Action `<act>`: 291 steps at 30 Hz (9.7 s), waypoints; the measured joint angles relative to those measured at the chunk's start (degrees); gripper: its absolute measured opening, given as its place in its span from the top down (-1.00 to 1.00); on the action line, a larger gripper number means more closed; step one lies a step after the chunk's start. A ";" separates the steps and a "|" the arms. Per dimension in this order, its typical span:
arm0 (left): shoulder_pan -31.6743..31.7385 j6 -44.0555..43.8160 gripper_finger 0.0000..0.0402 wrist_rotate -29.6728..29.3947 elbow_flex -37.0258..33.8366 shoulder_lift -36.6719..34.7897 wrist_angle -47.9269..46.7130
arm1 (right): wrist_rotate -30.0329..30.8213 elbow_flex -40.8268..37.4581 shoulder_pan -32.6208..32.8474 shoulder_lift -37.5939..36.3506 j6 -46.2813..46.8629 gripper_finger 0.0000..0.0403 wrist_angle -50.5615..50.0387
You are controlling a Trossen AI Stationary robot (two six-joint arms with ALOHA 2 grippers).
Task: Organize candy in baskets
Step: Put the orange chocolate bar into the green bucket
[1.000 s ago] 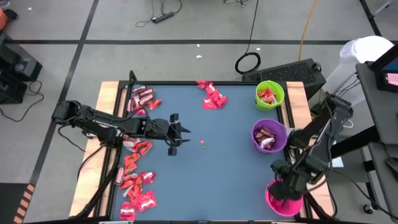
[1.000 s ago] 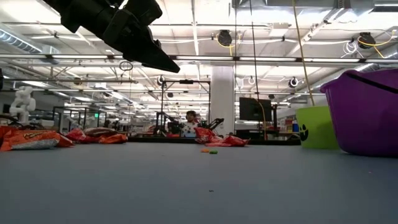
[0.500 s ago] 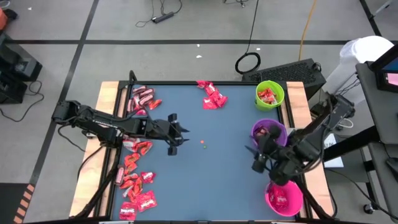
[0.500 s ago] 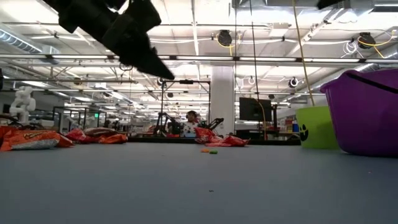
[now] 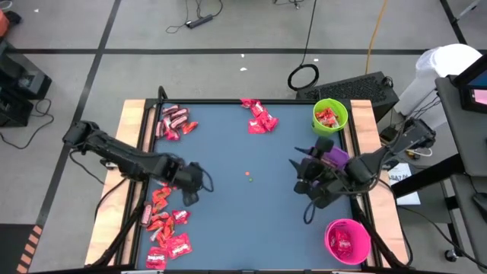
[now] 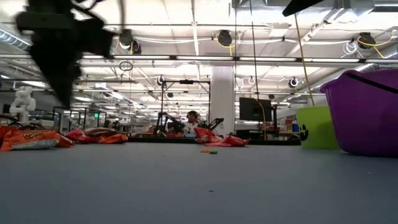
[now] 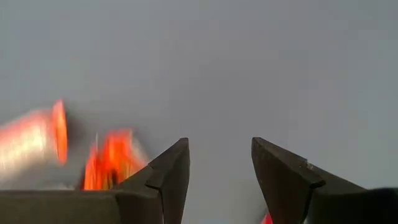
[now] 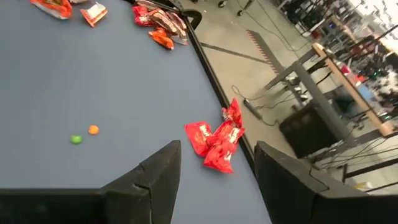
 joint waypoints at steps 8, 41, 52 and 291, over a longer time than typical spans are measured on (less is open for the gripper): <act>-6.19 -17.93 0.11 0.39 -4.78 0.19 -10.99 | -0.13 0.00 -3.79 4.07 -4.63 0.05 2.88; -5.90 3.93 0.89 -15.55 -11.34 0.15 11.08 | -19.48 -4.57 -9.17 13.39 -22.75 0.05 30.30; -6.00 37.80 0.87 -25.78 -9.09 0.13 45.96 | -37.83 -21.35 -13.60 13.39 -29.61 0.05 78.15; 1.91 45.47 0.94 -2.85 -5.92 -0.97 57.78 | -54.16 -17.21 -20.23 31.12 -44.76 0.01 102.60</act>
